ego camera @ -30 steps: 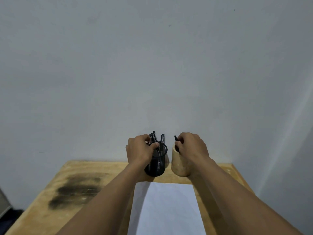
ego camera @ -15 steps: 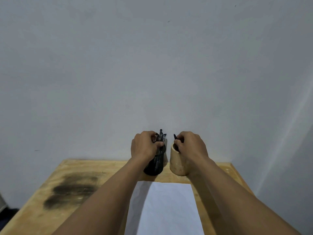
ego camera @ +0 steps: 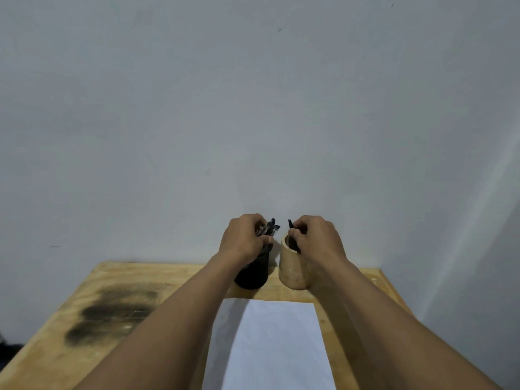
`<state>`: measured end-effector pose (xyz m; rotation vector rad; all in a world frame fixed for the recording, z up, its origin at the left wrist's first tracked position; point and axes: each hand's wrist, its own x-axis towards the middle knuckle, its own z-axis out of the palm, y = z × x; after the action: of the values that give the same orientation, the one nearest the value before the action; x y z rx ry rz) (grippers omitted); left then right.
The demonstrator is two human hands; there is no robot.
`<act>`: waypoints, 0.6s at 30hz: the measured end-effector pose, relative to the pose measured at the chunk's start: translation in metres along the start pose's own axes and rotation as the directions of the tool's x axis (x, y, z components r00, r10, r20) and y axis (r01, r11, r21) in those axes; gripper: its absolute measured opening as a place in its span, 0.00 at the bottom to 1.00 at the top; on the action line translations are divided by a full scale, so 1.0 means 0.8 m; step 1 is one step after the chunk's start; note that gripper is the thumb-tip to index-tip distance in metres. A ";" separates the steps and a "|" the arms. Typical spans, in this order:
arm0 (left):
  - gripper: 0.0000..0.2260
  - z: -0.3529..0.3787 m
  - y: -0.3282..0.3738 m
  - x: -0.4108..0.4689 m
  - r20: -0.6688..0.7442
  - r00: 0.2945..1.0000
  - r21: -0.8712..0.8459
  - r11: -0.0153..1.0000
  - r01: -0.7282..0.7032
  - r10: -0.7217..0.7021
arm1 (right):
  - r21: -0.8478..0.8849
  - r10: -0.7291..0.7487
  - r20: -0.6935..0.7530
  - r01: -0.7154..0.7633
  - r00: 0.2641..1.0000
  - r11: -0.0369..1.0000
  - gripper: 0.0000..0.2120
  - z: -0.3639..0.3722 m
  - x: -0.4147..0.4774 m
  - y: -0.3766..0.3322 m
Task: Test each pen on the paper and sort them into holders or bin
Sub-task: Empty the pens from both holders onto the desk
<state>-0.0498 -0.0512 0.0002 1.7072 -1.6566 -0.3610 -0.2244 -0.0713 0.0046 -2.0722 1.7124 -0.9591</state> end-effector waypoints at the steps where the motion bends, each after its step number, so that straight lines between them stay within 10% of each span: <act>1: 0.08 0.000 0.001 0.000 0.008 1.000 -0.001 1.000 -0.006 0.006 | 0.005 -0.003 0.000 0.003 1.000 1.000 0.05 -0.001 -0.001 0.000; 18: 0.09 -0.065 0.056 -0.017 -0.146 0.989 -0.140 0.989 -0.045 0.024 | 0.173 -0.108 -0.199 0.143 0.974 0.974 0.10 -0.076 -0.023 -0.047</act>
<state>-0.0518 -0.0186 0.0626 1.5591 -1.5170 -0.3240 -0.2362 -0.0327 0.0662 -2.0420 1.5218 -1.3395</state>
